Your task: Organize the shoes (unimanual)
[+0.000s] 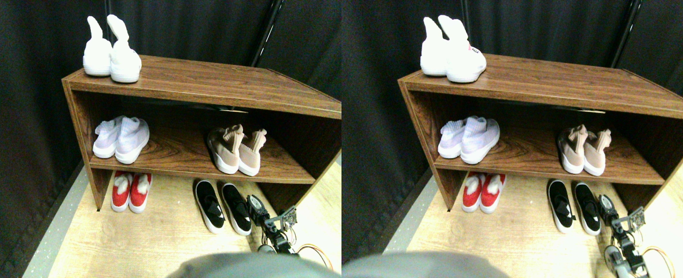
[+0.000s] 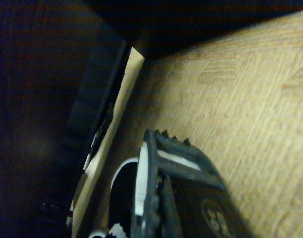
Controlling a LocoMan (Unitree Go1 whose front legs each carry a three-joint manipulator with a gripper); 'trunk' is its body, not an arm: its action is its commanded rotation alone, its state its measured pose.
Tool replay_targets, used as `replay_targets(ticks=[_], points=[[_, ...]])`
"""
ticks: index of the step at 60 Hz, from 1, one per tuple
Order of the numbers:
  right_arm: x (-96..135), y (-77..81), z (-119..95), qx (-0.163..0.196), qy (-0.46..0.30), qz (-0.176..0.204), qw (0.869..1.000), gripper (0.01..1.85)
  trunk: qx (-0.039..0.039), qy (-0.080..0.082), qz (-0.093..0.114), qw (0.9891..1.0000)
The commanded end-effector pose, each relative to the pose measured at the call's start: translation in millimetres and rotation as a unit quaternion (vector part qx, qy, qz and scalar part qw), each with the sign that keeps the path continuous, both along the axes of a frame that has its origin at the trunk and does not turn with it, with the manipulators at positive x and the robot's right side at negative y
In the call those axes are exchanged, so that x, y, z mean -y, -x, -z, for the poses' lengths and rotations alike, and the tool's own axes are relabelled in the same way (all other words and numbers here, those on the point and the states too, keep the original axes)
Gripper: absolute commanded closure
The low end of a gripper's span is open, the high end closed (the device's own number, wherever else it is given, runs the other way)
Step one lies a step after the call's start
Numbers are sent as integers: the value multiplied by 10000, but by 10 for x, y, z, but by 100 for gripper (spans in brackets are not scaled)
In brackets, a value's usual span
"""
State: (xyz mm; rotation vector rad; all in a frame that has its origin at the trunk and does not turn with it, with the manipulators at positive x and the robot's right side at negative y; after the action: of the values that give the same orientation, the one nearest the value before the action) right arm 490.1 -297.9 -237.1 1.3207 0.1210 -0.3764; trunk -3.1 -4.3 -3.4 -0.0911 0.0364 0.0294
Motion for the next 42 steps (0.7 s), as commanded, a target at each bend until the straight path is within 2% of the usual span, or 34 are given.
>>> replay_targets(ticks=[1, 16, 25, 42], points=[[7, -49, 25, 79, -185, 92, 9998, 180, -76, 118, -88, 9999], [-88, -98, 61, 40, -274, -346, 9990, 180, -89, 155, -100, 9998], [-178, -68, 59, -20, -233, -377, 9990, 180, -123, 182, -110, 9997], [-357, -24, 13, -60, -206, -386, 9990, 180, -117, 227, -130, 9996]])
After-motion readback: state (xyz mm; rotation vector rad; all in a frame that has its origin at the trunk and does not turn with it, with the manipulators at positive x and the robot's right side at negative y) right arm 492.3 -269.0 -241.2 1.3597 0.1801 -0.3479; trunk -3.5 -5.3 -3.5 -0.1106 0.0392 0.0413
